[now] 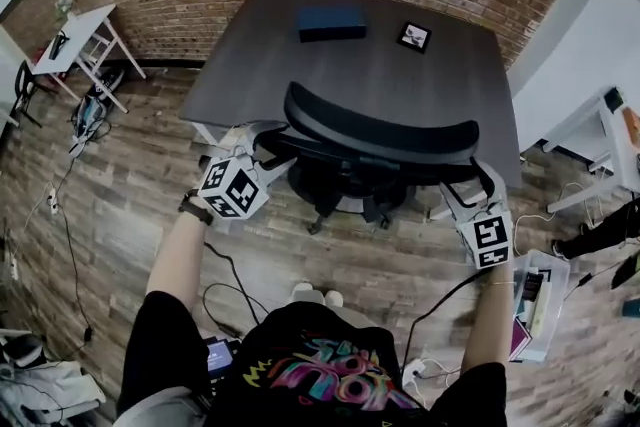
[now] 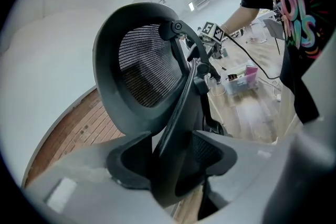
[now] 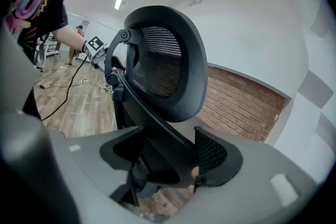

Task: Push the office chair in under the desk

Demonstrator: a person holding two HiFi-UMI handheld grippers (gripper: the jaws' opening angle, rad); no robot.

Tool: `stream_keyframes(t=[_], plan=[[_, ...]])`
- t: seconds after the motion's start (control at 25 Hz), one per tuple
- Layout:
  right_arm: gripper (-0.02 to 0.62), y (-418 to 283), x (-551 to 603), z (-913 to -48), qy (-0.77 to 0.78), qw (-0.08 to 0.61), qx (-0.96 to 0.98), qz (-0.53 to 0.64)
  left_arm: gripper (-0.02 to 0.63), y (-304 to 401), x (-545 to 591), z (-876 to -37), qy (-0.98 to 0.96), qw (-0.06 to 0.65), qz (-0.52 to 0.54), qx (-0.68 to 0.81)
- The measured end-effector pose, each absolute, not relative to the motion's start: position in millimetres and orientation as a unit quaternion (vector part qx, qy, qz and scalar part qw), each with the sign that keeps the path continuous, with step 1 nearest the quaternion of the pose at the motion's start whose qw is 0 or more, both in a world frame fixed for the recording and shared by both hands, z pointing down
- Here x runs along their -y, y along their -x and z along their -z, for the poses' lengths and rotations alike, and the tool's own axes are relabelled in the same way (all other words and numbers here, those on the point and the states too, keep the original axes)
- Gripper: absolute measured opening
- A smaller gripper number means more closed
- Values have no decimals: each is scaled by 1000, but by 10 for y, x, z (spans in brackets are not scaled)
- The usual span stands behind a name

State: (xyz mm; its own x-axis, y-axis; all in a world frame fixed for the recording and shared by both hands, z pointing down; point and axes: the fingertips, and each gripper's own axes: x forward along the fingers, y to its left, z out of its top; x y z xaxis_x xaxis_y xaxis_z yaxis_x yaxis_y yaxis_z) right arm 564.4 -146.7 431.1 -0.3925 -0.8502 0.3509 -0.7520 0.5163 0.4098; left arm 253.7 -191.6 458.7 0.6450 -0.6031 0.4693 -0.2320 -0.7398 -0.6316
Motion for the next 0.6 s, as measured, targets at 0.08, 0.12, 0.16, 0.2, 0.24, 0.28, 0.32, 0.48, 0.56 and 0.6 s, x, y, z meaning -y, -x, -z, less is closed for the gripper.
stream_keyframes(t=[0.08, 0.12, 0.16, 0.2, 0.24, 0.28, 0.32, 0.48, 0.56, 0.6], plan=[[302, -5637, 1471, -4291, -490, 264, 825, 95, 244, -2539, 1968, -4593, 868, 265, 345, -239], [303, -5629, 1480, -4286, -493, 264, 824, 96, 245, -2537, 2000, -4597, 868, 264, 346, -239], [302, -5615, 1494, -4286, -494, 264, 823, 96, 247, -2528, 2031, -4600, 868, 262, 347, -239], [302, -5594, 1510, -4289, -495, 264, 823, 94, 249, -2510, 2057, -4604, 868, 260, 349, -238], [302, -5570, 1527, -4293, -494, 264, 823, 94, 250, -2486, 2078, -4609, 868, 257, 351, -238], [302, -5548, 1543, -4292, -493, 263, 824, 94, 252, -2462, 2096, -4611, 868, 255, 353, -238], [302, -5529, 1555, -4288, -492, 261, 825, 94, 253, -2443, 2112, -4610, 868, 254, 353, -239], [301, -5476, 1564, -4281, -493, 256, 827, 89, 261, -2396, 2155, -4612, 868, 253, 352, -244], [301, -5478, 1575, -4291, -493, 258, 826, 87, 262, -2393, 2174, -4614, 868, 254, 352, -243], [301, -5482, 1579, -4298, -493, 259, 826, 87, 262, -2391, 2179, -4616, 868, 254, 352, -241]])
